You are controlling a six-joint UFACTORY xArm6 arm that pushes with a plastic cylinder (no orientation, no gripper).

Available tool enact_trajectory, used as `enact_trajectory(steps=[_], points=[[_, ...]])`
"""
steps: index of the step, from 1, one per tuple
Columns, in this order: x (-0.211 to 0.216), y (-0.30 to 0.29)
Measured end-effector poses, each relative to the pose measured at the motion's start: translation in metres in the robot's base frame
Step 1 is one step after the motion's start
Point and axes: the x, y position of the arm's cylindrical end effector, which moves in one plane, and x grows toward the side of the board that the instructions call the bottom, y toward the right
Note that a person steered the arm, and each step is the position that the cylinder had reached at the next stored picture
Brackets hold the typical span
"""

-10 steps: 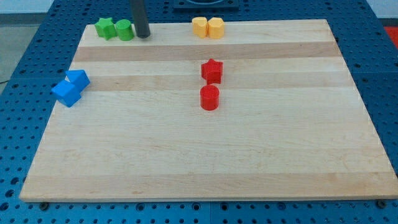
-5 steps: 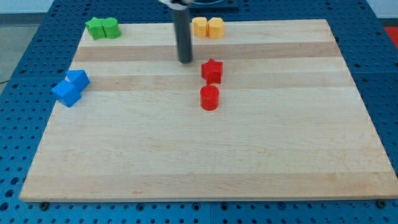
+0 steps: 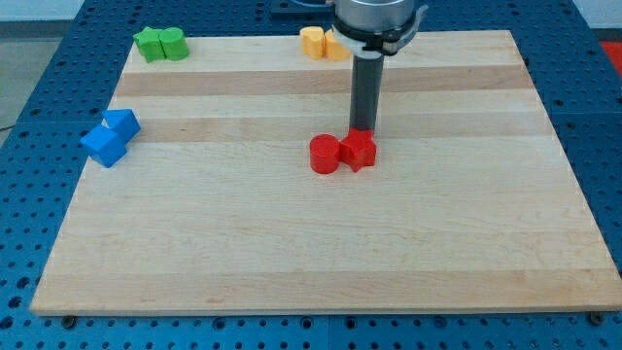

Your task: Move red star closer to the red circle

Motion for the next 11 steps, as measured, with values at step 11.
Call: enact_trajectory(steps=[11], points=[[0.002, -0.018]])
